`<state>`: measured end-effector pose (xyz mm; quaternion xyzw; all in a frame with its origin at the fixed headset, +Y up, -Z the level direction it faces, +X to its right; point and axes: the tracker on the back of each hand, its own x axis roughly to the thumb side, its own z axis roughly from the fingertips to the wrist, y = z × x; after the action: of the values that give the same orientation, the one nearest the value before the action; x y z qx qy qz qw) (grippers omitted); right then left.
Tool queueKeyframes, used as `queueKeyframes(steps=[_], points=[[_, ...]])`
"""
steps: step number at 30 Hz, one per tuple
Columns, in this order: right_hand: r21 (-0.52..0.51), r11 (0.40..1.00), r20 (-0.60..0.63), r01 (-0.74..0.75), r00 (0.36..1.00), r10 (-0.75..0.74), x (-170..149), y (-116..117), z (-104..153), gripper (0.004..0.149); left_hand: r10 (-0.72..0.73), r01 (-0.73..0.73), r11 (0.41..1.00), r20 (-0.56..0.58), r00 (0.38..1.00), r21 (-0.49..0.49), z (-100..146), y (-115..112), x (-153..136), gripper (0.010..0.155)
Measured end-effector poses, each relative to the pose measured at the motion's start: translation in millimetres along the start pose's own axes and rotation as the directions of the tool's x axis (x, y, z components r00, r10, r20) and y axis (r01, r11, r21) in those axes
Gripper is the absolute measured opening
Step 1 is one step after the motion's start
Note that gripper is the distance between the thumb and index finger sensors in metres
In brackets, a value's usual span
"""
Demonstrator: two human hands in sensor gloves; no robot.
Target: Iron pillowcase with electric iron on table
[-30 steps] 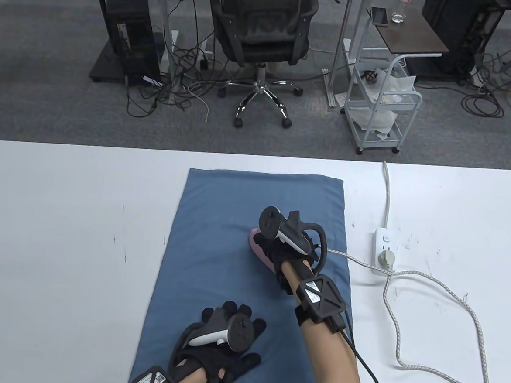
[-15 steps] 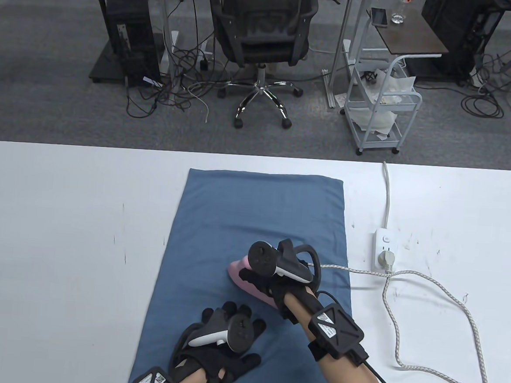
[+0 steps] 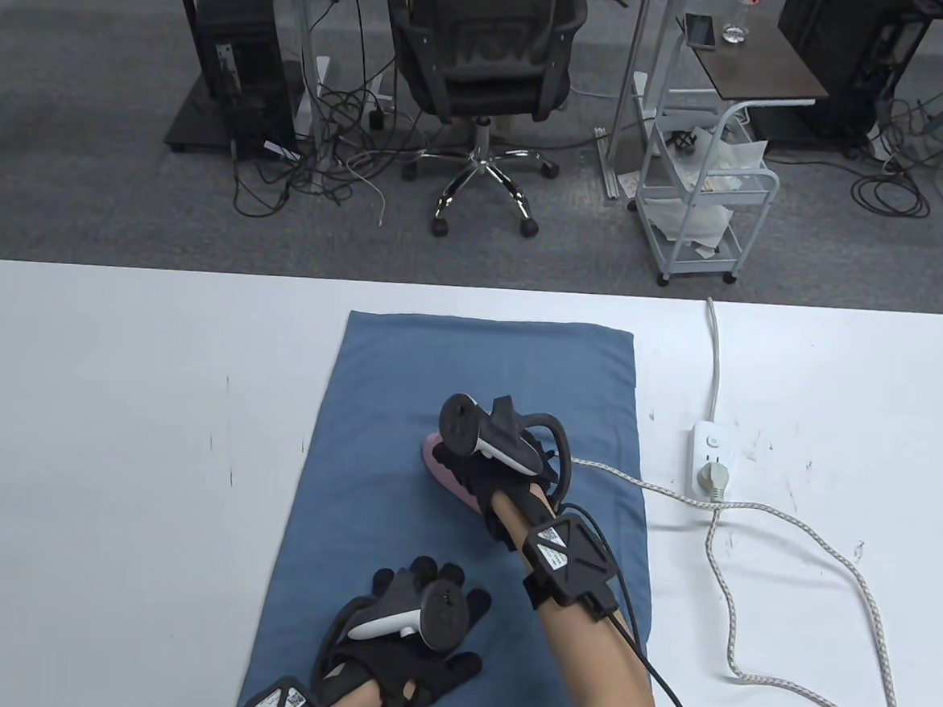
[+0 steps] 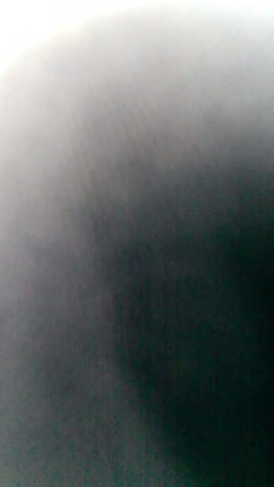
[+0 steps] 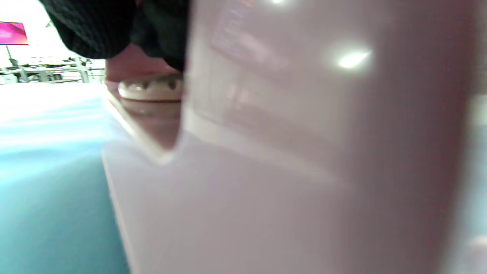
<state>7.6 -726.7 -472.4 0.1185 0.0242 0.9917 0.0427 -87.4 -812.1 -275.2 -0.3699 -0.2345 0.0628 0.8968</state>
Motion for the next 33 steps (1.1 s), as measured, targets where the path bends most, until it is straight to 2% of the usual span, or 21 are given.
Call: queueKeyframes(steps=[5,9,14,18,21,29,33], points=[[-0.015,0.999,0.018,0.047,0.999,-0.046,-4,-2,4,0.064,0.0,0.0,1.0,0.001,1.0,0.0,0,0,0,0.077],[-0.026,0.991,0.171,0.129,0.978,-0.123,3,-6,34,0.063,0.0,0.0,1.0,0.001,1.0,0.0,0,0,0,0.077],[-0.002,1.0,0.301,0.027,0.953,-0.025,23,-5,65,0.064,0.0,0.0,1.0,0.001,1.0,0.002,0,0,0,0.077],[0.054,0.998,0.352,-0.021,0.936,0.001,36,2,73,0.063,-0.001,0.001,1.0,0.001,1.0,0.001,0,0,1,0.077],[0.03,0.998,0.334,-0.047,0.942,0.034,42,4,64,0.063,-0.001,0.001,1.0,0.001,1.0,0.002,0,0,1,0.077],[0.004,1.0,0.117,-0.015,0.993,0.015,40,3,-10,0.064,-0.001,0.001,1.0,0.0,1.0,0.001,0,0,0,0.076],[0.016,1.0,0.092,0.011,0.996,-0.013,39,2,-20,0.064,0.0,0.0,1.0,0.001,1.0,0.001,0,0,0,0.077]])
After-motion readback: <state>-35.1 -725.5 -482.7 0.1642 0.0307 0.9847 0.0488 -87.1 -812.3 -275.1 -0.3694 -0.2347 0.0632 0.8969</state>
